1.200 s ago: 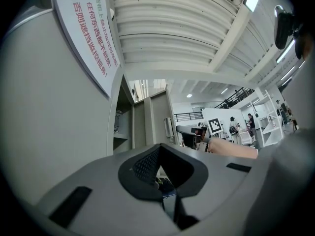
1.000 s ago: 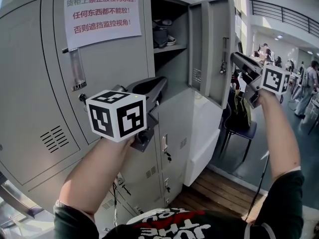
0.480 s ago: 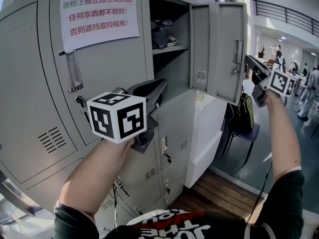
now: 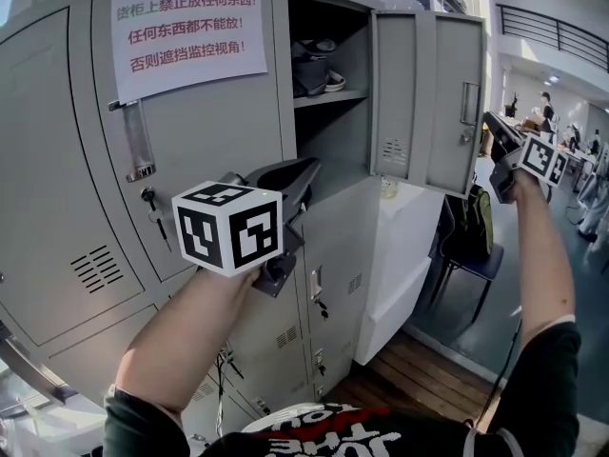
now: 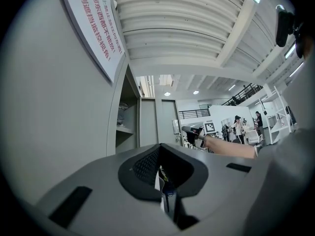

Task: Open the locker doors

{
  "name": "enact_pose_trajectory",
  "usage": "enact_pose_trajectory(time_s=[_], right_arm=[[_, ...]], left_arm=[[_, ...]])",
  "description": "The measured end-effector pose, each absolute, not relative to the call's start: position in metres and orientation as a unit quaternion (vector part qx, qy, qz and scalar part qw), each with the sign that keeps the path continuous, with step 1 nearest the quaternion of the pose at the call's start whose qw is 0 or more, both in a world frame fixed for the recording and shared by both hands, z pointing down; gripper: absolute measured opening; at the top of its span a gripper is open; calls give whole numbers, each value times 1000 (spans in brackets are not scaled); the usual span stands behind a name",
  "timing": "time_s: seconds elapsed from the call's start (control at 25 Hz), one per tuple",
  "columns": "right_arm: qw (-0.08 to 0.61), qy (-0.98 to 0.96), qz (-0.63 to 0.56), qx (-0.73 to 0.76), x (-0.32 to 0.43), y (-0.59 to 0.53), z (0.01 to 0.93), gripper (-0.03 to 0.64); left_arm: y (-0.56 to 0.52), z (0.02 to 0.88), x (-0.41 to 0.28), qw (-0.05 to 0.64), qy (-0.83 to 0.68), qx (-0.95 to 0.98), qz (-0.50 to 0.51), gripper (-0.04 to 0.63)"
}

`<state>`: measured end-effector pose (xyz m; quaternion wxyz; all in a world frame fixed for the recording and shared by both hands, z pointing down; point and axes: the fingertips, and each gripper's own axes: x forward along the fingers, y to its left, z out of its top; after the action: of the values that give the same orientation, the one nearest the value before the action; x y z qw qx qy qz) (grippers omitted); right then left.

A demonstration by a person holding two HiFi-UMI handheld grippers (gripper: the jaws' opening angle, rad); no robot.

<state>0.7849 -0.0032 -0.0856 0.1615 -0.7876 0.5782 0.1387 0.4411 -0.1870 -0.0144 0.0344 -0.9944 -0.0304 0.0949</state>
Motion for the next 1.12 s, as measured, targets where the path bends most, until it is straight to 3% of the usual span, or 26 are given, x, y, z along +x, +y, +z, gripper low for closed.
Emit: enact_pose_trajectory(time_s=[0.6,0.88,1.12], right_arm=[[148,563,165,-796,792,1,-89,48],[111,569,209,-788,711,10,-77,48],[85,628,177,-753,637,-30,-24,48]], left_arm=[[-186,-7,463,34,-27,-995,86,5],[-182,-7,470,30,-35,-995,90,5],[-184,0,472,23,-33,-995,92,5]])
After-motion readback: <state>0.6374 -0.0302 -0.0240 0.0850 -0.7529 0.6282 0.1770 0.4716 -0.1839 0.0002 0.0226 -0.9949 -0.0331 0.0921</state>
